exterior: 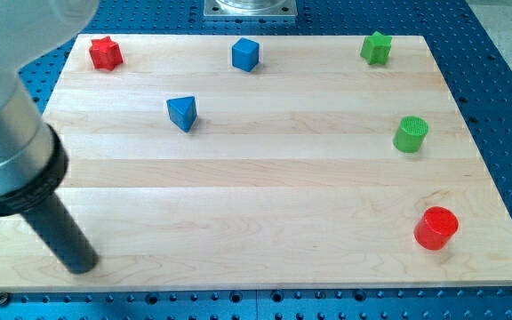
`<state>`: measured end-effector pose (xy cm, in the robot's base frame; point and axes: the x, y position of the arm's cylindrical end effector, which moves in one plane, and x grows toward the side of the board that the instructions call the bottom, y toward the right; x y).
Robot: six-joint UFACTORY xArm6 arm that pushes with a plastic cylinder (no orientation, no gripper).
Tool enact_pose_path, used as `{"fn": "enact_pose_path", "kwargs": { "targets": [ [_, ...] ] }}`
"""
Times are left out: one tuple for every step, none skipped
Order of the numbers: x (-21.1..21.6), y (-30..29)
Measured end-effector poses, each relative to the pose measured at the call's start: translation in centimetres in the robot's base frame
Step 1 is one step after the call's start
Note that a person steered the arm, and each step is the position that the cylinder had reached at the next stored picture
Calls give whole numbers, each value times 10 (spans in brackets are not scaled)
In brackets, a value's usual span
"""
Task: Slide the green star to the right of the blue cube
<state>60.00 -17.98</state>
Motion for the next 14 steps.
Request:
{"fn": "enact_pose_path", "kwargs": {
  "targets": [
    [0, 19],
    [0, 32],
    [0, 44],
    [0, 55],
    [0, 66],
    [0, 73],
    [-6, 89],
    [-15, 95],
    [-30, 106],
    [-67, 149],
    [-133, 217],
    [-196, 279],
    [-246, 335],
    [-295, 400]
  ]
}}
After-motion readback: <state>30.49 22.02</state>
